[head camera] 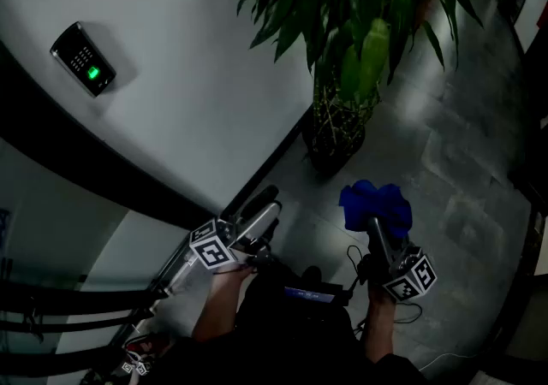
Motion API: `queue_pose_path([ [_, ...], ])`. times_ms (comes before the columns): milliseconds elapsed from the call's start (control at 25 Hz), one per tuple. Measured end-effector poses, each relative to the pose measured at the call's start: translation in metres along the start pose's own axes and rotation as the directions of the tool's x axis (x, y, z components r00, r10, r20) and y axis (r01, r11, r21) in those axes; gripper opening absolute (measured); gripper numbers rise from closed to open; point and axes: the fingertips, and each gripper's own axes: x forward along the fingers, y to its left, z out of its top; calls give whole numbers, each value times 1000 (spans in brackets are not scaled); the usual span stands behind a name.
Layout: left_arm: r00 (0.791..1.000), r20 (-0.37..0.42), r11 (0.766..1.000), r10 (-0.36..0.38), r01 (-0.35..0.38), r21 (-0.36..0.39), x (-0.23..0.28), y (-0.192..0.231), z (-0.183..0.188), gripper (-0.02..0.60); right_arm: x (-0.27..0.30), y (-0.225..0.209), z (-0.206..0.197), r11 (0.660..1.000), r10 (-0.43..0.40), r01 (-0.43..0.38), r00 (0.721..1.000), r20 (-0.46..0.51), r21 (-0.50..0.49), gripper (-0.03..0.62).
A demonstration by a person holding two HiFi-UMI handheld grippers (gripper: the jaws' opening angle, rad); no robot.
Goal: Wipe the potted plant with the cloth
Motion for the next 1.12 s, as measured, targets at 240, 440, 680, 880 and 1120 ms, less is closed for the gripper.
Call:
queue_pose_path([
  [240,996,-76,997,-54,57,43,94,38,7,324,8,-33,22,994,-74,76,997,27,-80,94],
  [440,982,-155,992,-106,116,52,171,65,20,354,29,-49,36,974,-170,180,982,77,-140,94],
  [680,958,-210,981,-195,192,-36,228,77,31,356,56,-42,59,926,-244,273,960,141,-260,94],
  [880,931,-228,958,-283,266,-105,254,82,31,319,70,-42,62,888,-284,321,946,157,-329,94],
  [1120,937,-179,950,-300,276,-144,271,78,38,79,84,-38,89,864,-234,274,961,146,-423,94],
])
